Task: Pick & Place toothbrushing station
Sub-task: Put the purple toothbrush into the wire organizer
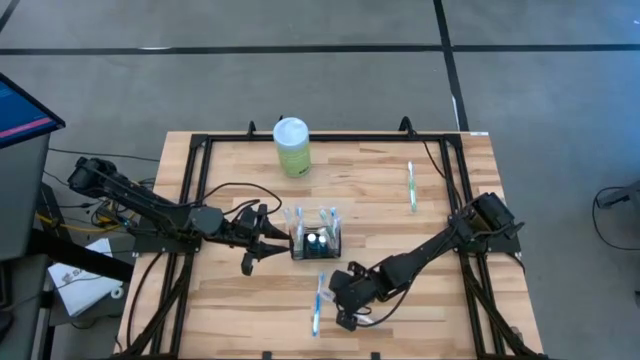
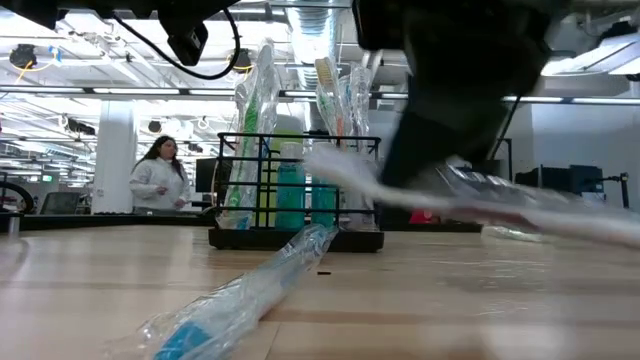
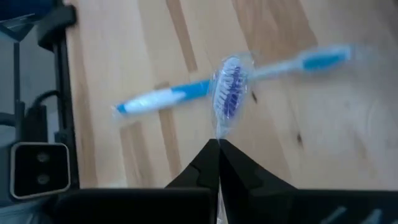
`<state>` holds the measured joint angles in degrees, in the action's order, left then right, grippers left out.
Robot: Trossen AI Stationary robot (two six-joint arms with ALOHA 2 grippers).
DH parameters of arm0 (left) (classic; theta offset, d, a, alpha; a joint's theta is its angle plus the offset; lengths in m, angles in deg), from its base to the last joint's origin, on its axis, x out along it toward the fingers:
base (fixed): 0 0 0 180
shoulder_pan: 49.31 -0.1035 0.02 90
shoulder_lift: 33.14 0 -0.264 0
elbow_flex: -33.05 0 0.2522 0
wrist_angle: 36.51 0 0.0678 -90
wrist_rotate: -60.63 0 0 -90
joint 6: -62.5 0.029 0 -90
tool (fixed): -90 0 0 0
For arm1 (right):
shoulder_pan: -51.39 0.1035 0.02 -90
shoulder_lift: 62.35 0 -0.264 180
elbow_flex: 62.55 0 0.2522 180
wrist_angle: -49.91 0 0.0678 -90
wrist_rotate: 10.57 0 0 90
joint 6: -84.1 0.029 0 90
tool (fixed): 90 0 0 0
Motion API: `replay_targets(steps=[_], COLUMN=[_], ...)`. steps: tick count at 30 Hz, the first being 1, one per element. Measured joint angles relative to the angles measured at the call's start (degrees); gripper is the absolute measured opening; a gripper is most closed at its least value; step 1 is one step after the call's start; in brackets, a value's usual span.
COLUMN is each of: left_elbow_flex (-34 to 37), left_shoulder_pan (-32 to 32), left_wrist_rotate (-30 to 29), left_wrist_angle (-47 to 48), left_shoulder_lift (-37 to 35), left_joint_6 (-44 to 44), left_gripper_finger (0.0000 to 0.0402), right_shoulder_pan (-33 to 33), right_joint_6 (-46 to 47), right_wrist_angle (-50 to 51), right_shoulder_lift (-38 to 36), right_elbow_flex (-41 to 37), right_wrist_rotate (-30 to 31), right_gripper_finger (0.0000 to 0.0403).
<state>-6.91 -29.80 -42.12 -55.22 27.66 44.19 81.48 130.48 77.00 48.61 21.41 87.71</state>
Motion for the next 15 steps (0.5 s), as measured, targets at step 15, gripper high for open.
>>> replay_targets(steps=[15], left_elbow_flex=[0.0], left_shoulder_pan=[3.4], left_wrist_rotate=[-0.1], left_wrist_angle=[-4.3], left_shoulder_lift=[0.0], left_joint_6=[4.9], left_gripper_finger=[0.0147], right_shoulder_pan=[-0.8], right_joint_6=[-16.3], right_wrist_angle=[3.0], right_shoulder_lift=[0.0], right_elbow_flex=[13.7], right_wrist_rotate=[14.9], right_gripper_finger=[0.0])
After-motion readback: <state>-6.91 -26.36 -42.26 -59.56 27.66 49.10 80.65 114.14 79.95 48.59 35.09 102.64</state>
